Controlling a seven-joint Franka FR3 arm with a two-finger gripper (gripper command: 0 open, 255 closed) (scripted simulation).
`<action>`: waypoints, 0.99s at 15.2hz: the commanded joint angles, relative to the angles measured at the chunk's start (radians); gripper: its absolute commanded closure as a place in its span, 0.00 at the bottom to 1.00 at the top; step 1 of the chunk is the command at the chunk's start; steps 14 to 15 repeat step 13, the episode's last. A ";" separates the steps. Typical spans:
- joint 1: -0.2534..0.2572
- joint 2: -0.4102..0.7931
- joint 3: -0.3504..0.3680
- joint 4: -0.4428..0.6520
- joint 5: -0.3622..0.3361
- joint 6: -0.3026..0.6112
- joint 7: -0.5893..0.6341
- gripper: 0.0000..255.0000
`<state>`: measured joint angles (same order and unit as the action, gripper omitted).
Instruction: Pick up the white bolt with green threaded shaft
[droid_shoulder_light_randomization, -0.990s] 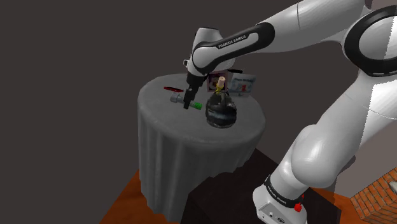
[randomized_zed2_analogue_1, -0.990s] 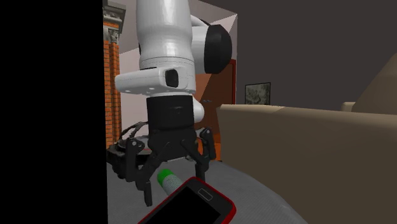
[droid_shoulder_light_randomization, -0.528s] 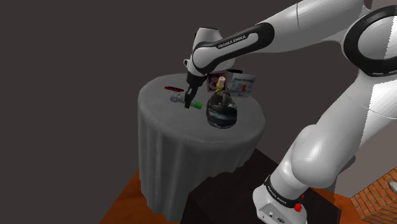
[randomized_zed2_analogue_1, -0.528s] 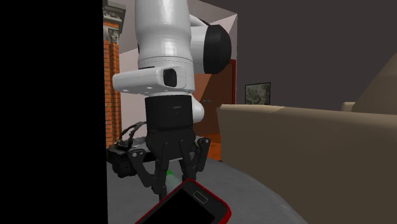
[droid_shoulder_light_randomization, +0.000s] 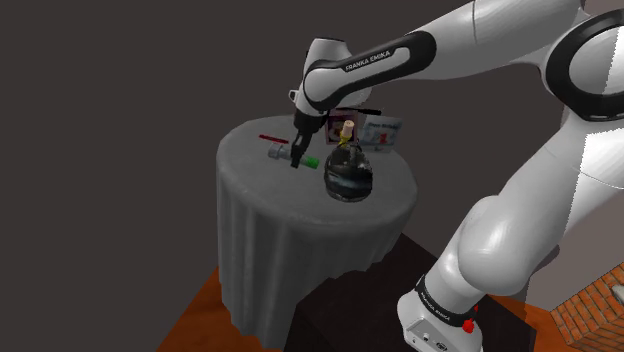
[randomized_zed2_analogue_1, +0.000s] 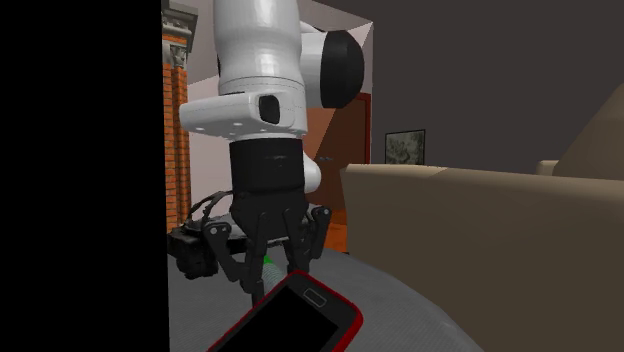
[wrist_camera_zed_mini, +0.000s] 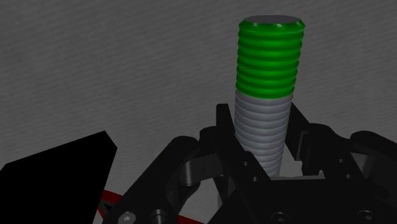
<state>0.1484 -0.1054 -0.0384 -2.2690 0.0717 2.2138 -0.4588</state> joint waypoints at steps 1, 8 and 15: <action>0.000 -0.012 0.000 0.017 -0.002 -0.029 0.003 1.00; -0.001 -0.046 0.000 0.077 -0.007 -0.124 0.011 1.00; -0.001 -0.058 0.000 0.107 -0.009 -0.166 0.014 1.00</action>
